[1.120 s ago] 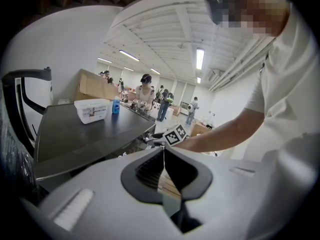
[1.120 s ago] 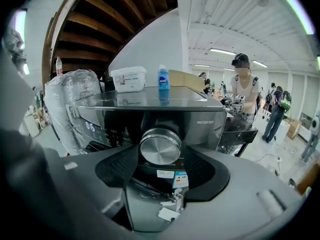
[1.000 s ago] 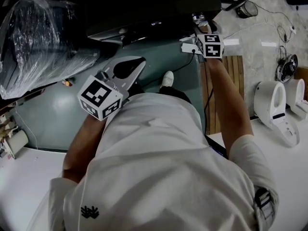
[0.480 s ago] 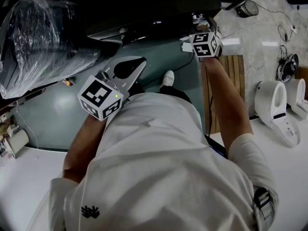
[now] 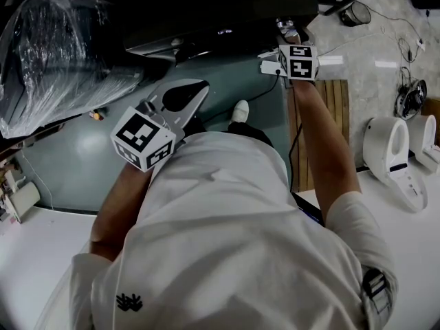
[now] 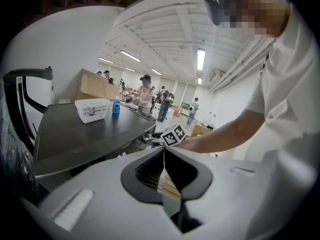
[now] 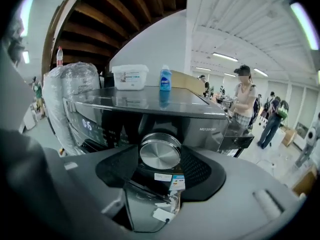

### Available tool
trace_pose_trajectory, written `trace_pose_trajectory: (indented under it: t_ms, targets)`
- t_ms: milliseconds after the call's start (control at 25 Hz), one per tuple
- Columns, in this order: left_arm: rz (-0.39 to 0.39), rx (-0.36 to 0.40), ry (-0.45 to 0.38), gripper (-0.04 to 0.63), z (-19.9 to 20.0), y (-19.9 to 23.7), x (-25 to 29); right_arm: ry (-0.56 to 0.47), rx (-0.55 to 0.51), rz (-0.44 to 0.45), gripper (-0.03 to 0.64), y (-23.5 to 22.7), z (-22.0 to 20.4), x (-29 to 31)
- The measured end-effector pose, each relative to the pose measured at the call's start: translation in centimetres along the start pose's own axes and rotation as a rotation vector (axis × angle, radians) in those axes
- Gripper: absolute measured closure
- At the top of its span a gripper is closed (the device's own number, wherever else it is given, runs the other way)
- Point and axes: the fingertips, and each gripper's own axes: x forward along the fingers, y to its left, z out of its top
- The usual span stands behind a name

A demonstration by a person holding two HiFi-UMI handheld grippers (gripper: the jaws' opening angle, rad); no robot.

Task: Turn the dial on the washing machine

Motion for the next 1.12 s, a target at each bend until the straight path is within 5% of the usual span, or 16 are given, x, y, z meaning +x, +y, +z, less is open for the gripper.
trace_pose_trajectory:
  t_ms: [160, 280, 600, 1000, 1120]
  targets:
    - [-0.007, 0.001, 0.004, 0.538, -0.1, -0.1, 0.1, -0.022, 0.152, 0.046, 0.354, -0.3, -0.2, 0.0]
    - [-0.012, 0.009, 0.006, 0.538, -0.1, -0.2, 0.3, -0.030, 0.142, 0.045, 0.354, -0.3, -0.1, -0.1]
    - [-0.016, 0.014, 0.008, 0.538, -0.1, -0.3, 0.4, -0.034, 0.024, 0.040, 0.353, -0.3, -0.1, -0.8]
    - [-0.020, 0.013, 0.009, 0.538, -0.2, -0.4, 0.1, -0.008, -0.309, -0.029, 0.353, 1.3, -0.4, -0.6]
    - [-0.016, 0.013, 0.008, 0.538, -0.2, -0.3, 0.0, 0.013, -0.322, -0.052, 0.353, 1.1, -1.1, 0.0]
